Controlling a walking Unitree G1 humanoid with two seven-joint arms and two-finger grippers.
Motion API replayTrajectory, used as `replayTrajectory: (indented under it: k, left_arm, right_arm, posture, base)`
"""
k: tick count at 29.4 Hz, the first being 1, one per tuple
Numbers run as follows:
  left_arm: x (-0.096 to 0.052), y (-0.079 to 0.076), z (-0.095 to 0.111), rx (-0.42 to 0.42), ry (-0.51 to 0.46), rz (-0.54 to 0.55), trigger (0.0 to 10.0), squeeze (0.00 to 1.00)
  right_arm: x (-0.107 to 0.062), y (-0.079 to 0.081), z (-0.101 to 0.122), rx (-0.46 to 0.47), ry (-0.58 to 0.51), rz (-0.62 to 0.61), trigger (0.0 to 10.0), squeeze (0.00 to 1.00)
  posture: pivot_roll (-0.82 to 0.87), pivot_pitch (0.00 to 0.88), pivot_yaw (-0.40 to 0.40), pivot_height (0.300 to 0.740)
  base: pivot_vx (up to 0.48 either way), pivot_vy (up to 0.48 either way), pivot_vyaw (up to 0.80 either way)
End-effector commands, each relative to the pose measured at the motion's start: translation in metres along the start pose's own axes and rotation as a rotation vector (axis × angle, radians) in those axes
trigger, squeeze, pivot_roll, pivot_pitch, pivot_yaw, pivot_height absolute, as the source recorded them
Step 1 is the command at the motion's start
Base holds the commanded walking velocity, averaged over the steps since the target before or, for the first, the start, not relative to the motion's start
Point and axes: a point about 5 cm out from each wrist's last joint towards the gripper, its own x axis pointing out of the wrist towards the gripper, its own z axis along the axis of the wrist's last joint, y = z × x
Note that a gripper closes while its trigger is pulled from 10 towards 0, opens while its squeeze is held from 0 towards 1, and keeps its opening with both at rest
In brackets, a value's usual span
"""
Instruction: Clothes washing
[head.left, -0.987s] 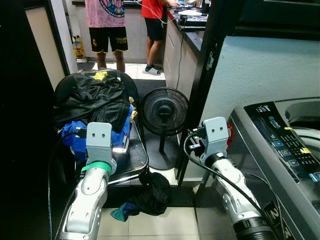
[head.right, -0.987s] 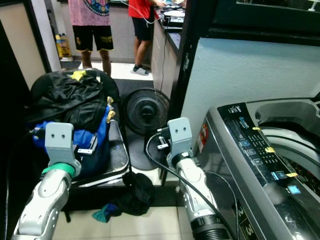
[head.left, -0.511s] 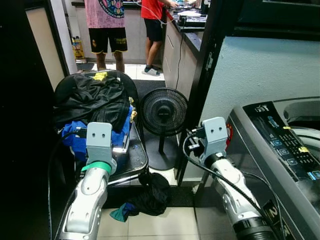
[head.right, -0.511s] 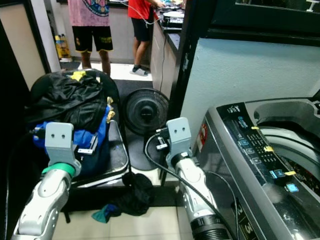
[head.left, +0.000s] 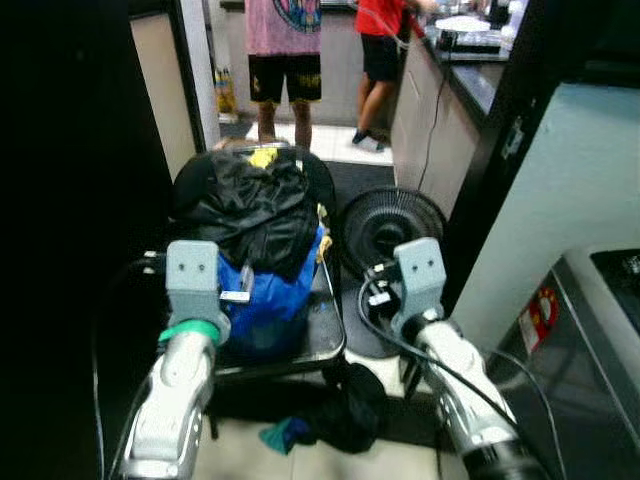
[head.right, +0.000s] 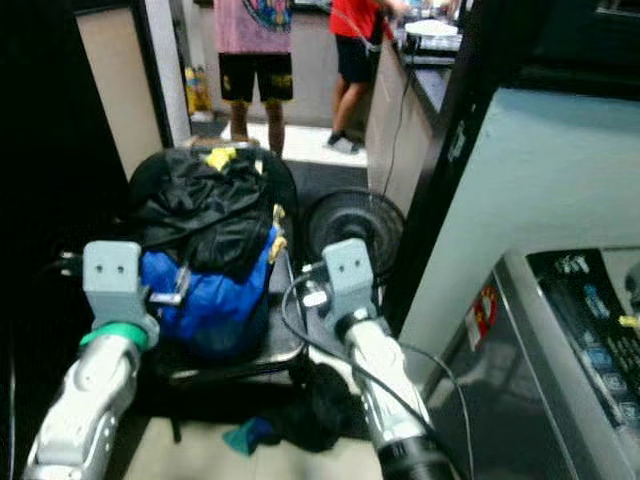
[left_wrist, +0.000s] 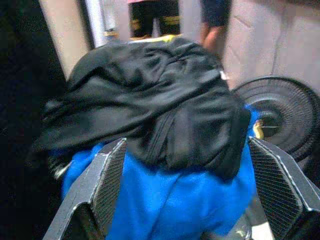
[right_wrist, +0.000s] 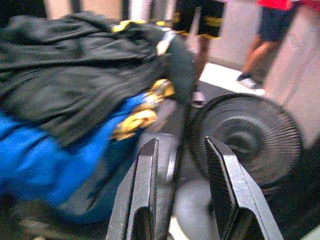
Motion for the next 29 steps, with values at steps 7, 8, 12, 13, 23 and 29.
replayTrajectory:
  k: [7,8,12,13,23,29]
  left_arm:
    - [0.0003,0.0063,-0.0008,-0.007,0.003,0.023,10.0,0.00]
    - [0.0005,0.0065,-0.0008,-0.007,0.003,0.025,10.0,0.00]
    - [0.0007,0.0072,-0.0009,-0.007,0.004,0.029,10.0,0.00]
    - [0.0008,0.0072,-0.0009,-0.007,0.004,0.029,10.0,0.00]
    - [0.0011,0.0121,0.0002,-0.008,0.000,0.041,10.0,0.00]
    - [0.0025,0.0140,0.0010,-0.016,-0.005,0.043,10.0,0.00]
  right_arm:
    - [0.0004,0.0064,-0.0005,-0.008,-0.006,0.034,10.0,0.00]
    - [0.0007,0.0068,-0.0007,-0.009,-0.001,0.040,10.0,0.00]
    - [0.0019,0.0060,0.0001,-0.011,-0.006,0.033,10.0,0.00]
    - [0.0019,0.0059,0.0001,-0.009,-0.006,0.031,10.0,0.00]
    - [0.0033,0.0046,0.0046,0.000,-0.019,0.025,10.0,0.00]
    - [0.0015,0.0043,0.0039,-0.004,-0.018,0.024,10.0,0.00]
  posture:
    - [-0.01,0.038,0.007,0.740]
    - [-0.01,0.040,0.006,0.740]
    - [-0.01,0.042,0.003,0.740]
    - [-0.01,0.042,0.003,0.740]
    - [-0.01,0.047,0.001,0.740]
    - [-0.01,0.050,0.002,0.740]
  base:
    - [0.375,0.000,0.00]
    - [0.371,0.000,0.51]
    - [0.375,0.000,0.80]
    - [0.375,0.000,0.80]
    - [0.370,0.000,0.00]
    - [0.353,0.000,0.00]
